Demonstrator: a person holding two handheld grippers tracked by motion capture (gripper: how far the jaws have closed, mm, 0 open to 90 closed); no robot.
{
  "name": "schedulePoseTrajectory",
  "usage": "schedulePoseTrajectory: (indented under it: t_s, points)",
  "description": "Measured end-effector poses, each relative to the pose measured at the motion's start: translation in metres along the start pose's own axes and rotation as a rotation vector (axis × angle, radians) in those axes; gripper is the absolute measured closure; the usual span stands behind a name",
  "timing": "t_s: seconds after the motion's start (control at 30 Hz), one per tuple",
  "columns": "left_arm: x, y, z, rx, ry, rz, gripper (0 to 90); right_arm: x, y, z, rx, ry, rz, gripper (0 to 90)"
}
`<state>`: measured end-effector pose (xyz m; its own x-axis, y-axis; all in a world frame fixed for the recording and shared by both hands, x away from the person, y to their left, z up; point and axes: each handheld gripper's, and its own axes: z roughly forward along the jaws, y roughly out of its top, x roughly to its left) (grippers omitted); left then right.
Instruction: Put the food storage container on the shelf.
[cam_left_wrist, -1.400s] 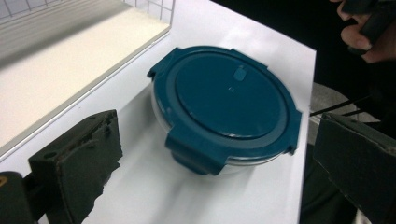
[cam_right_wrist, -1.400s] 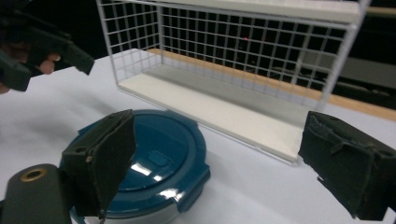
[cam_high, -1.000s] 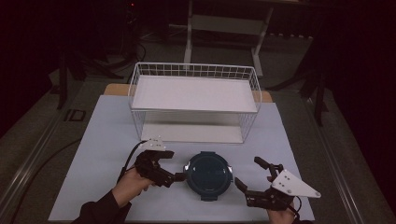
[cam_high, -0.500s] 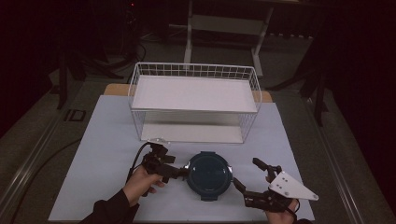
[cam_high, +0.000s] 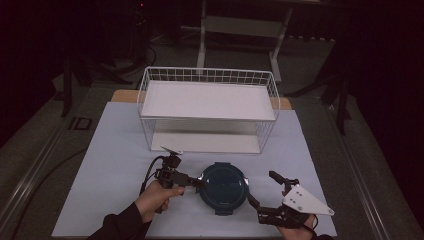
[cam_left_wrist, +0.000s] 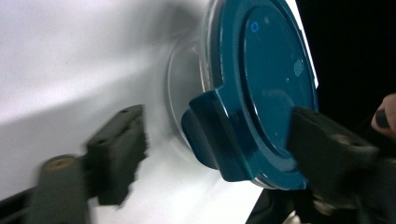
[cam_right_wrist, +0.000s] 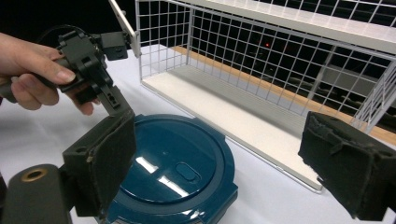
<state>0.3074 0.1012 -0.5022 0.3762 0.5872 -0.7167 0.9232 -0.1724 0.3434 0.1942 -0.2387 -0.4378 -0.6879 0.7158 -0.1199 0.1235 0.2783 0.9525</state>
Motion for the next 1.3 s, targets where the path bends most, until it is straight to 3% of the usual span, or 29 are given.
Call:
schedulePoseTrajectory:
  t_s: [0.2,0.27,0.37,0.57,0.8,0.93,0.97,1.0,1.03,1.07,1.1,1.13,1.17,1.2,1.23,1.27,1.3]
  points:
    - [0.003,-0.003,0.003,0.02,-0.014,-0.024,39.8,-0.001,-0.001,0.001,0.013,0.003,0.008,11.6]
    - [0.003,-0.003,0.005,0.023,-0.034,-0.03,45.1,0.001,0.0,0.0,0.001,0.0,-0.013,13.7]
    - [0.003,-0.003,0.005,0.025,-0.042,-0.034,48.0,0.001,0.0,0.0,0.003,0.004,-0.011,13.7]
    - [0.008,-0.003,0.006,0.018,-0.08,-0.081,50.4,0.0,-0.001,0.002,0.018,-0.002,0.001,13.9]
    - [0.008,-0.004,0.006,0.014,-0.081,-0.073,51.5,-0.007,-0.004,0.008,0.089,0.034,0.065,20.6]
    - [0.005,-0.004,0.006,0.013,-0.073,-0.048,51.7,-0.022,-0.013,0.021,0.204,0.071,0.209,23.1]
    - [0.005,-0.004,0.006,0.013,-0.073,-0.048,51.9,-0.022,-0.013,0.021,0.204,0.071,0.209,23.1]
    - [0.004,-0.004,0.006,0.012,-0.071,-0.043,52.2,-0.033,-0.021,0.028,0.261,0.11,0.321,24.4]
    - [0.003,-0.004,0.006,0.011,-0.068,-0.034,52.3,-0.037,-0.023,0.03,0.278,0.126,0.359,25.7]
    - [0.002,-0.005,0.005,0.01,-0.067,-0.022,52.3,-0.037,-0.023,0.03,0.278,0.126,0.359,25.7]
    - [0.0,-0.005,0.005,0.012,-0.065,-0.011,52.8,-0.046,-0.031,0.034,0.317,0.156,0.452,30.1]
    - [-0.001,-0.006,0.005,0.008,-0.063,0.0,52.8,-0.046,-0.031,0.034,0.317,0.156,0.452,30.1]
    - [-0.003,-0.007,0.004,0.006,-0.061,0.01,53.2,-0.052,-0.036,0.038,0.343,0.19,0.527,33.9]
    - [-0.003,-0.007,0.004,0.005,-0.058,0.017,53.2,-0.052,-0.036,0.038,0.343,0.19,0.527,33.9]
    - [-0.004,-0.008,0.004,0.002,-0.058,0.029,53.6,-0.057,-0.042,0.042,0.367,0.224,0.588,35.6]
    - [-0.005,-0.009,0.003,-0.002,-0.061,0.038,53.6,-0.057,-0.042,0.042,0.367,0.224,0.588,35.6]
    - [-0.006,-0.011,0.003,-0.007,-0.063,0.059,54.1,-0.06,-0.047,0.044,0.386,0.274,0.638,40.0]
